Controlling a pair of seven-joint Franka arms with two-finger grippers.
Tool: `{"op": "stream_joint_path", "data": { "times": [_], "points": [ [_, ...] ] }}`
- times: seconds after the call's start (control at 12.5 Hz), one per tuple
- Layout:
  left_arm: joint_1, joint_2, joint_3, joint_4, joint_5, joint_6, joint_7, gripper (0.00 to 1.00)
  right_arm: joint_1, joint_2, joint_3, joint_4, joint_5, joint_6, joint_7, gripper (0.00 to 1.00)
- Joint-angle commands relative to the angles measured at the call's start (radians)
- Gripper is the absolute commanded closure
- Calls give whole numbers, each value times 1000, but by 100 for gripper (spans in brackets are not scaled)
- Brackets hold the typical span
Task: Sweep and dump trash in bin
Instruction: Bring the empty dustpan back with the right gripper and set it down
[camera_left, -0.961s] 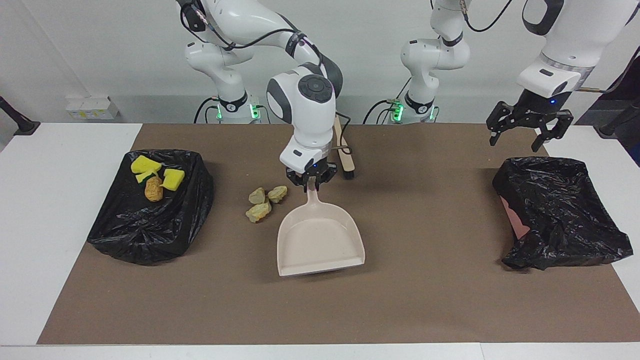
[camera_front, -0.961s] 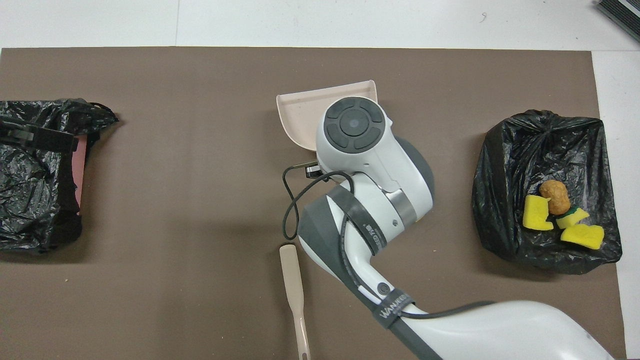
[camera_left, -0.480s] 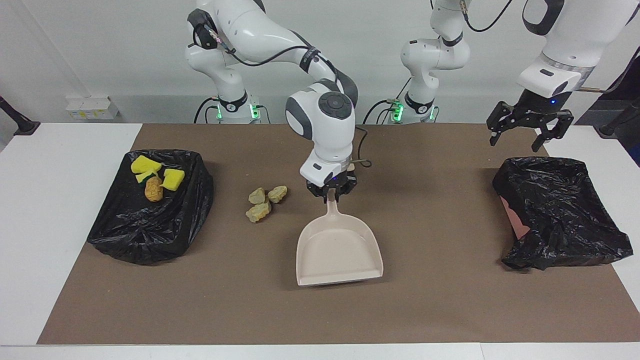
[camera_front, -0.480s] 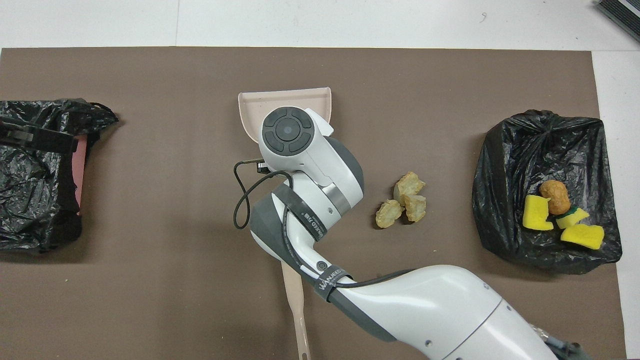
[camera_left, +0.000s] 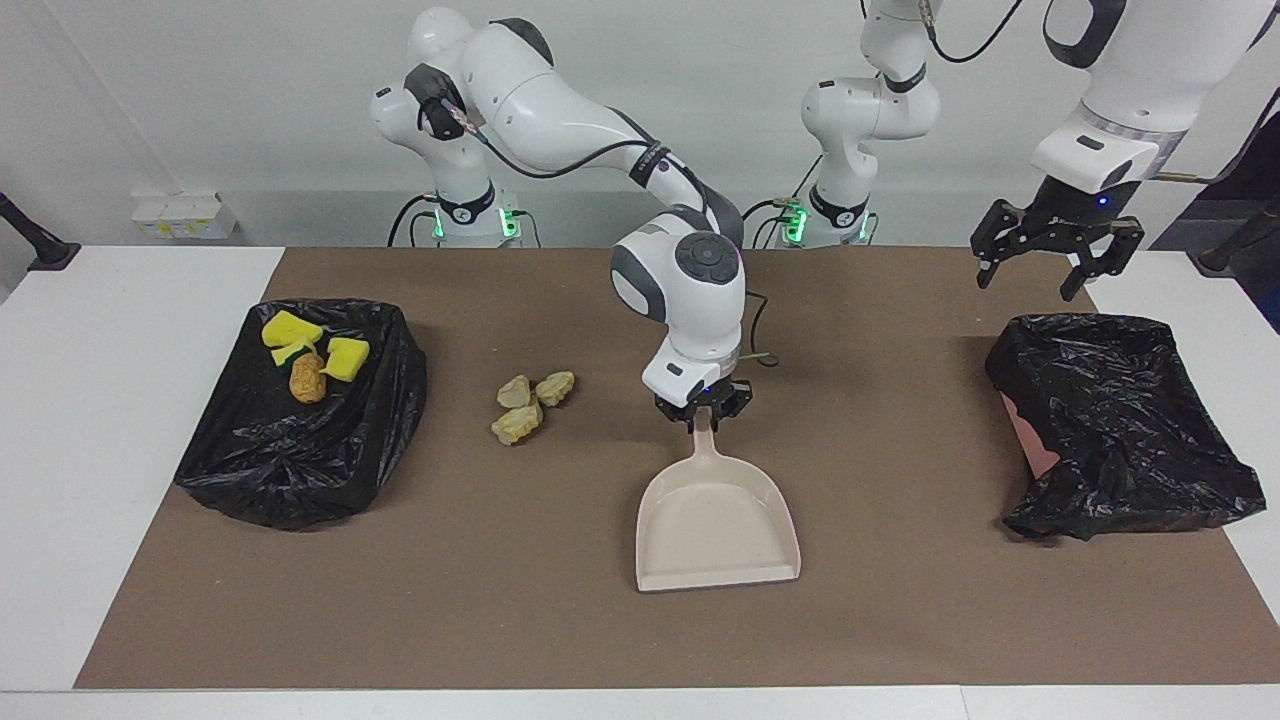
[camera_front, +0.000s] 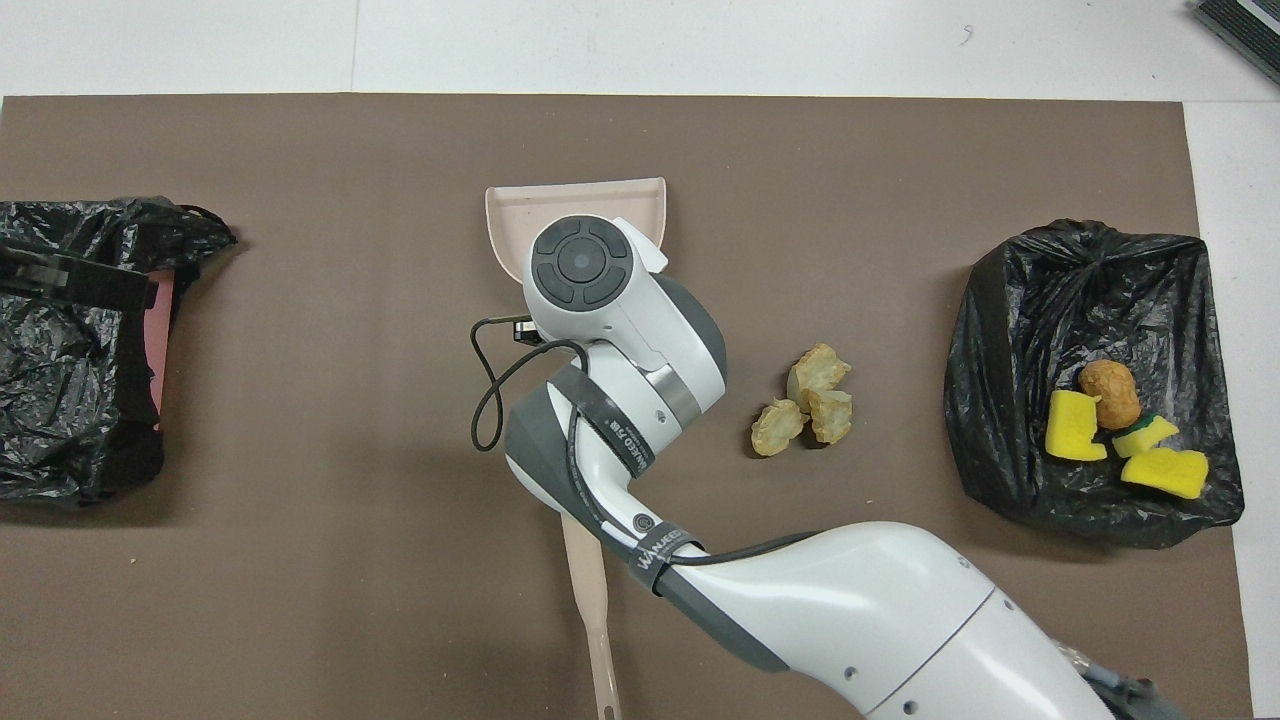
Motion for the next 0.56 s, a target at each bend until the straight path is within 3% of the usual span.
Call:
{"op": "stream_joint_path", "data": {
  "times": [0.0,0.16,0.48],
  "points": [
    [14,-10,-6,5,-8,-20,4,0,-10,-109,1,-84,15,-44,-1,0],
    [14,-10,-6,6,-8,-19,4,0,-10,-206,3,-175,27,-72,2,0],
    [0,-10,-8,5,-6,-19,1,0,7,-476,3,-489,132,-63,-4,0]
  ]
}}
